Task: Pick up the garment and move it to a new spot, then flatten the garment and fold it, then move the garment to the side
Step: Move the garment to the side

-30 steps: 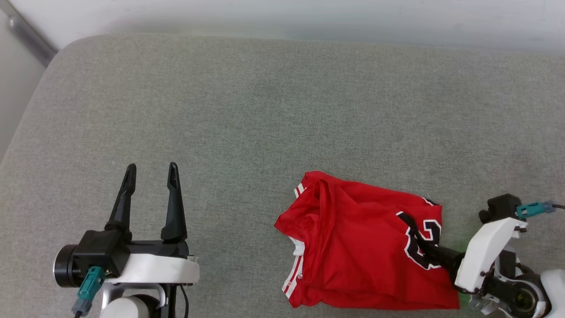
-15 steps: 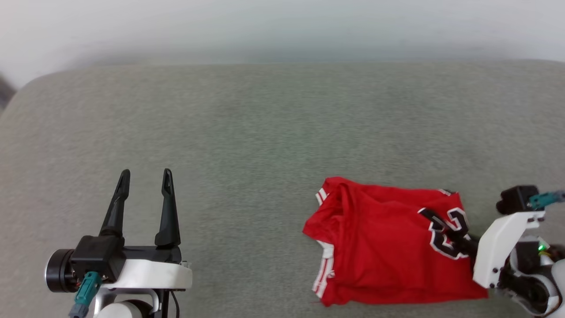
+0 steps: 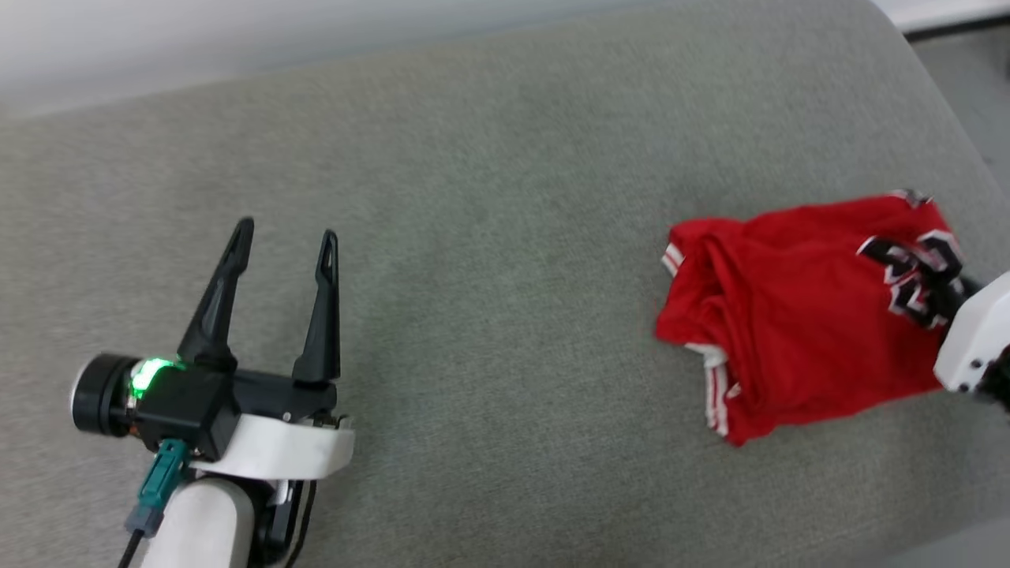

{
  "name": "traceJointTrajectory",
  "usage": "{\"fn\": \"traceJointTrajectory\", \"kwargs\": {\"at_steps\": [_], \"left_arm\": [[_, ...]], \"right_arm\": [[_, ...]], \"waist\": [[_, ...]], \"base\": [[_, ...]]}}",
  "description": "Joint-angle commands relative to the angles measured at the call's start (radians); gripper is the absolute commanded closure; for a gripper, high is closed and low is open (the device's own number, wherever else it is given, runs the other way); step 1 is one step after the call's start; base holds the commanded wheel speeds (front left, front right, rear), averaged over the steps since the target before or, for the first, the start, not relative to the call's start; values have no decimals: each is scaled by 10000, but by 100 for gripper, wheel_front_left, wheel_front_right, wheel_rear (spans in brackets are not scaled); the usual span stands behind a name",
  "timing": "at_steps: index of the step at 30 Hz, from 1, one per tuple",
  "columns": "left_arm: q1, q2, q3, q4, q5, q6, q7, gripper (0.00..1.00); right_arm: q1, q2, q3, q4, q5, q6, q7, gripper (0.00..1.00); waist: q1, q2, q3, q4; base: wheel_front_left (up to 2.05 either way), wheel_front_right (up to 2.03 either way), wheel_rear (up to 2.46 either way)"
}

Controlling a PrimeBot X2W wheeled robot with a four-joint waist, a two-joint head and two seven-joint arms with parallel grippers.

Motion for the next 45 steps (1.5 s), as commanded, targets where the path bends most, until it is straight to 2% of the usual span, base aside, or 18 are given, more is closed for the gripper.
{"fn": "traceJointTrajectory", "kwargs": {"at_steps": [1, 7, 14, 20, 21, 22, 23, 28, 34, 39, 45], "left_arm": [[-306, 110, -66, -113, 92, -94, 56, 0], [-1282, 398, -454, -527, 394, -432, 447, 0], [-2289, 528, -883, -902, 592, -722, 749, 0], [-2745, 596, -1133, -1033, 653, -832, 825, 0], [-2781, 612, -1160, -1013, 653, -847, 838, 0], [-2822, 608, -1191, -986, 643, -845, 836, 0], [-2859, 612, -1201, -952, 627, -854, 825, 0], [-2828, 584, -1208, -717, 525, -774, 725, 0], [-2448, 425, -1172, -317, 334, -606, 441, 0], [-1890, 203, -1053, 72, 120, -302, 214, 0], [-1014, -39, -762, 521, -208, 128, 72, 0]], "right_arm": [[-366, 42, -185, 114, -195, -5, -241, 100], [-1677, -139, -1056, 1091, -699, -3, -1195, 100], [-2945, -519, -2418, 2389, -1394, -5, -2059, 100], [-3536, -233, -3183, 3218, -1935, -3, -2680, 100], [-3603, -186, -3249, 3371, -2054, -5, -2820, 93], [-3656, -121, -3325, 3532, -2123, -3, -2945, 59], [-3697, -55, -3379, 3707, -2256, -3, -3073, 0], [-3867, 50, -3706, 4105, -2772, -3, -4056, 0], [-3561, 188, -3716, 3690, -3165, -5, -5020, 0], [-2820, 431, -3299, 2504, -3047, -5, -5205, 0], [-1127, 1005, -2661, 365, -2939, -3, -4728, 0]], "waist": [[-1, 0, 1037, -856], [-1, 0, 2243, -1140], [-1, 0, 3393, -829], [-1, 0, 3903, -607], [-1, 0, 3933, -588], [-1, 0, 3948, -572], [-1, 0, 3954, -557], [-1, 0, 3679, -521], [-1, 0, 2745, -433], [-1, 0, 1702, -183], [-1, 0, 585, 285]], "base": [[0, 0, 0], [0, 0, 0], [0, 0, 0], [0, 0, 0], [0, 0, 0], [0, 0, 0], [0, 0, 0], [0, 0, 0], [0, 0, 0], [0, 0, 0], [0, 0, 0]]}}
